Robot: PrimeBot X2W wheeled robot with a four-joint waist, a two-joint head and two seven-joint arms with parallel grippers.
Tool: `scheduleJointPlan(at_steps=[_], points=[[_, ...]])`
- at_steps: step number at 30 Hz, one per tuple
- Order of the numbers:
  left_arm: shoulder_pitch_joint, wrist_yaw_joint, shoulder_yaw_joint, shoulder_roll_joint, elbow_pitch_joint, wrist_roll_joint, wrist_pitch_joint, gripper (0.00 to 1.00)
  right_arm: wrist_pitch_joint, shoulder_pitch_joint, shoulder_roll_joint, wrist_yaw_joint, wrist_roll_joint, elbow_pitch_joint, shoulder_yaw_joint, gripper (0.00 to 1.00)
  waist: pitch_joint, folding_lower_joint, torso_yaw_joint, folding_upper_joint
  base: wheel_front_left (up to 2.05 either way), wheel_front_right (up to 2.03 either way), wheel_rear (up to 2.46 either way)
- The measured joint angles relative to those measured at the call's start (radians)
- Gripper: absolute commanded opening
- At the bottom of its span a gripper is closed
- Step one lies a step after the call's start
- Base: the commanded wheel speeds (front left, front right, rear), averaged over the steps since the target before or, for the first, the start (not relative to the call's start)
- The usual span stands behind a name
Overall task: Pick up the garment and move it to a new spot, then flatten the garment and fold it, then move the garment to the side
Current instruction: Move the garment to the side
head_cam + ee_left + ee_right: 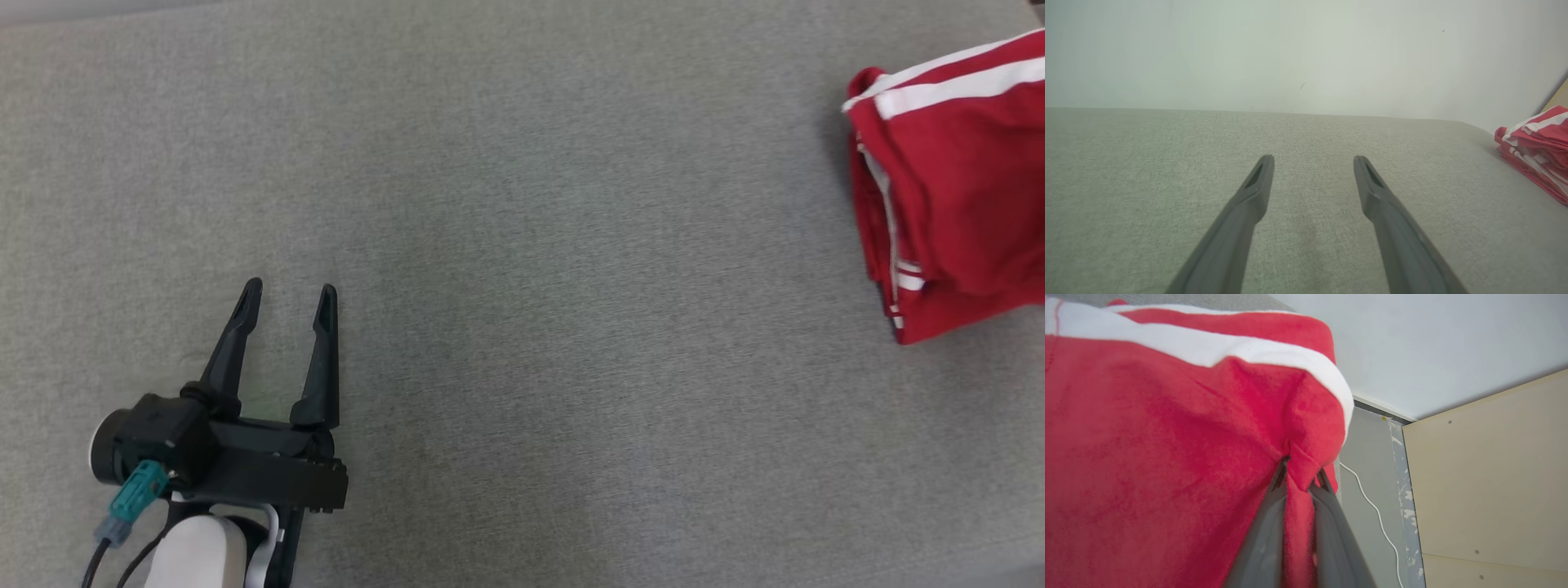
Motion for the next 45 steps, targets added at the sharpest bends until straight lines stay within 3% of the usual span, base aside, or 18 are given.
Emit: scheduleJointPlan(at_steps=[2, 3, 12, 19, 24, 28, 36, 45], points=[[-0.010, 0.000, -0.003, 0.001, -0.004, 0.000, 0.000, 1.00, -0.030, -0.003, -0.003, 0.000, -0.045, 0.031, -0.031, 0.39, 0.014, -0.0001, 0.012, 0.0000, 0.00, 0.00, 0.00], [-0.013, 0.000, -0.003, 0.003, -0.005, 0.002, 0.000, 1.00, -0.049, -0.003, -0.003, 0.000, -0.073, 0.046, -0.050, 1.00, 0.019, -0.0001, 0.018, 0.0000, 0.00, 0.00, 0.00], [-0.023, -0.002, 0.003, 0.004, -0.012, 0.008, 0.000, 1.00, -0.225, 0.016, 0.076, 0.000, -0.218, 0.093, -0.234, 1.00, 0.013, -0.0002, 0.050, -0.0001, 0.00, 0.00, 0.00], [0.025, -0.003, 0.029, -0.003, -0.005, -0.001, 0.000, 1.00, -0.390, 0.158, 0.186, 0.000, -0.171, 0.011, -0.360, 1.00, -0.074, -0.0003, 0.056, -0.0002, 0.00, 0.00, 0.00], [0.087, -0.003, 0.070, -0.005, 0.013, -0.002, 0.000, 1.00, -0.452, 0.306, 0.264, 0.000, -0.126, -0.102, -0.437, 1.00, -0.155, -0.0004, 0.058, -0.0003, 0.00, 0.00, 0.00], [0.154, 0.005, 0.118, -0.007, 0.026, -0.002, 0.000, 1.00, -0.472, 0.430, 0.330, 0.000, -0.110, -0.214, -0.413, 1.00, -0.224, -0.0005, 0.057, -0.0003, 0.00, 0.00, 0.00], [0.239, 0.006, 0.153, -0.013, 0.073, 0.009, 0.000, 1.00, -0.452, 0.628, 0.392, 0.000, -0.058, -0.376, -0.385, 1.00, -0.351, -0.0006, 0.059, -0.0004, 0.00, 0.00, 0.00], [0.267, 0.006, 0.204, -0.016, 0.139, 0.008, 0.000, 1.00, -0.427, 0.735, 0.441, 0.000, -0.045, -0.421, -0.370, 1.00, -0.435, -0.0005, 0.069, -0.0004, 0.00, 0.00, 0.00]])
